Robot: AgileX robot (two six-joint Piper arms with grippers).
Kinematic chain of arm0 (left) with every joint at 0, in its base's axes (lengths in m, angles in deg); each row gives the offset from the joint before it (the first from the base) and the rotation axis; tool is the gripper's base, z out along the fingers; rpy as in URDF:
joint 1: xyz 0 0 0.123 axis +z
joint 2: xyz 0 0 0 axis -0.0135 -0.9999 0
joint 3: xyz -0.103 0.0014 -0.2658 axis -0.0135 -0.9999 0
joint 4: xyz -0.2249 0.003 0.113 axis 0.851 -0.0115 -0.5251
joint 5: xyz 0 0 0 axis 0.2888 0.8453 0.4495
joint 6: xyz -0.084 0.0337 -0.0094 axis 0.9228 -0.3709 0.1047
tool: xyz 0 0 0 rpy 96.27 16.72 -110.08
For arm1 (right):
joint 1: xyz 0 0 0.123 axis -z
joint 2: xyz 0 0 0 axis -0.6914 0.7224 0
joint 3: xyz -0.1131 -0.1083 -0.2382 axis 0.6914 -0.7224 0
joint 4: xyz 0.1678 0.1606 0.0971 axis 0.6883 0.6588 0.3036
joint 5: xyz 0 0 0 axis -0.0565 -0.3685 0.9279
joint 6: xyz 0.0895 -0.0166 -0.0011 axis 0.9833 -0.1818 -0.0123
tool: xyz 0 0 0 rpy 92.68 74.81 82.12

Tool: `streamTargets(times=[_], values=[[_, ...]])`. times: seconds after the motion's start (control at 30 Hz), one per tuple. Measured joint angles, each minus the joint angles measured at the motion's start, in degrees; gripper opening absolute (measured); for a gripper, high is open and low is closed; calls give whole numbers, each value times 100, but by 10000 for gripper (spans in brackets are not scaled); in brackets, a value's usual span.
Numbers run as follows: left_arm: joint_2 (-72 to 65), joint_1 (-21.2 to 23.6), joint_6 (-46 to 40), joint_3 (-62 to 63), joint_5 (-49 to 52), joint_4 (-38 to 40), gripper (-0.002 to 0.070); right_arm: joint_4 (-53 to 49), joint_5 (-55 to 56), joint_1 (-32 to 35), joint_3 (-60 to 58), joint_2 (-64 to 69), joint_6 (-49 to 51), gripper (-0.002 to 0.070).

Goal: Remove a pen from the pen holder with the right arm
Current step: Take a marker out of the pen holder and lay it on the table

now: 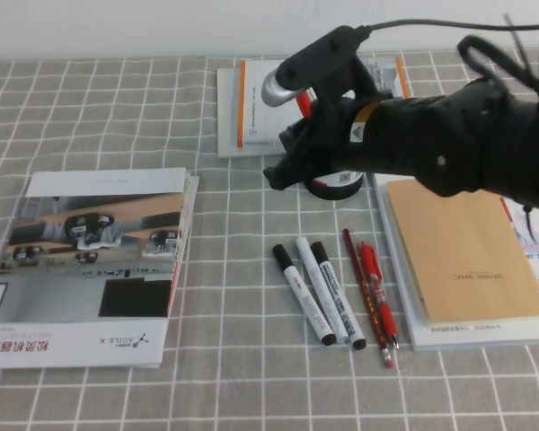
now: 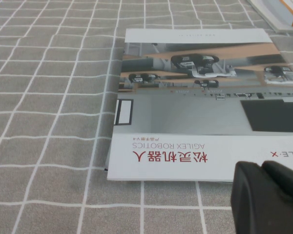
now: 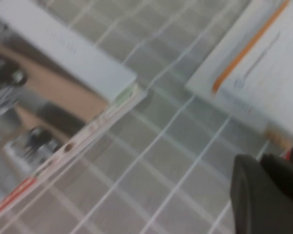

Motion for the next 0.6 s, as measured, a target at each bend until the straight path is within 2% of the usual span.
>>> streamTargets(times=[0.17,0.3,0.6], values=[[0,0,0,0,0,0,-5,-471,1010,0,0,362,-57,-1],[0,0,0,0,0,0,-5,-431,1515,0,0,656,-455,13],[0,0,0,0,0,0,-5,1485,2445,277,0,978,-2452,17]])
